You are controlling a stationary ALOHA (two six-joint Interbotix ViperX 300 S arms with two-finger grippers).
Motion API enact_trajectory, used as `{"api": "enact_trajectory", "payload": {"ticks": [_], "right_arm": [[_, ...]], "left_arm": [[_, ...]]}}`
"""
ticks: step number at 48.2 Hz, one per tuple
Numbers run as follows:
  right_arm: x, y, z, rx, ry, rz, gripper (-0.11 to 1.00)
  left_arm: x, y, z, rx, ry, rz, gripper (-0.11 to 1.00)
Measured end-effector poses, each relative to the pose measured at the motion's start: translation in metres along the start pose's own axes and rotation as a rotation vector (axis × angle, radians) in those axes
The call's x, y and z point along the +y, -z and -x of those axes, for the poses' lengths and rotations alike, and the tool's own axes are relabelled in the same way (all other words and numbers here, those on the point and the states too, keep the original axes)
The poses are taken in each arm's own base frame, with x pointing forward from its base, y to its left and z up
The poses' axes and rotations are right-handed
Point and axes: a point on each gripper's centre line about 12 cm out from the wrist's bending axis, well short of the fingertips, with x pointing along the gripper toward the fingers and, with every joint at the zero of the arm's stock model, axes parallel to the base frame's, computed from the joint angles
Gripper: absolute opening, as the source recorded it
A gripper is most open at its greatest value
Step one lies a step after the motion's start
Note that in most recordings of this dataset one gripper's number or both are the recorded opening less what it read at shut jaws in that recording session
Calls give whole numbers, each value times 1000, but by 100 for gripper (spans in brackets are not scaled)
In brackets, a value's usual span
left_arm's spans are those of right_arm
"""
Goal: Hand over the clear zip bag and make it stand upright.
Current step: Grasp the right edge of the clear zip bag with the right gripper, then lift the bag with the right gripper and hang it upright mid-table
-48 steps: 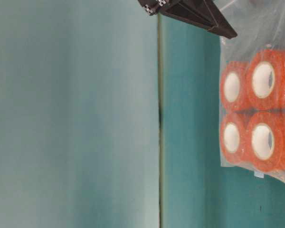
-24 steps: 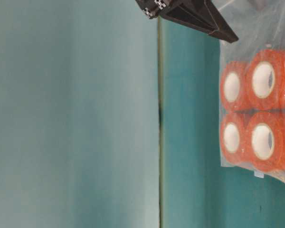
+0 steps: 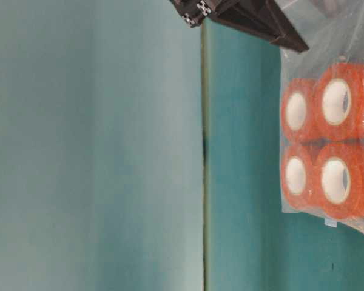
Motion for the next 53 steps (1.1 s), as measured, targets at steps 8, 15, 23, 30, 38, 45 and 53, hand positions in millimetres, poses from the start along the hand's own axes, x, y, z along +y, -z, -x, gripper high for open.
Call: {"api": "enact_trajectory", "payload": {"ticks": [8,15,23,30,38,45,53], "right_arm": [[-12,-6,0,-6,57,-42,17],[-17,-9,-1,-14,78,-52,0],[-18,-10,-1,-15,81,-52,0],[-17,-11,-1,-15,82,-54,0],[-14,-10,-2,-10,74,-37,0],[2,-12,0,21,59,37,0],[36,-24,7,103,58,175,0]], "left_arm": [[0,0,0,0,0,0,-1],[0,0,0,0,1,1,-1],[-3,-5,5,-26,11,-1,-1],[-3,-5,12,-40,11,0,-1],[-2,-4,16,-35,11,0,-1],[-4,-4,18,-38,16,6,-1],[-4,-4,18,-33,19,15,-1]]}}
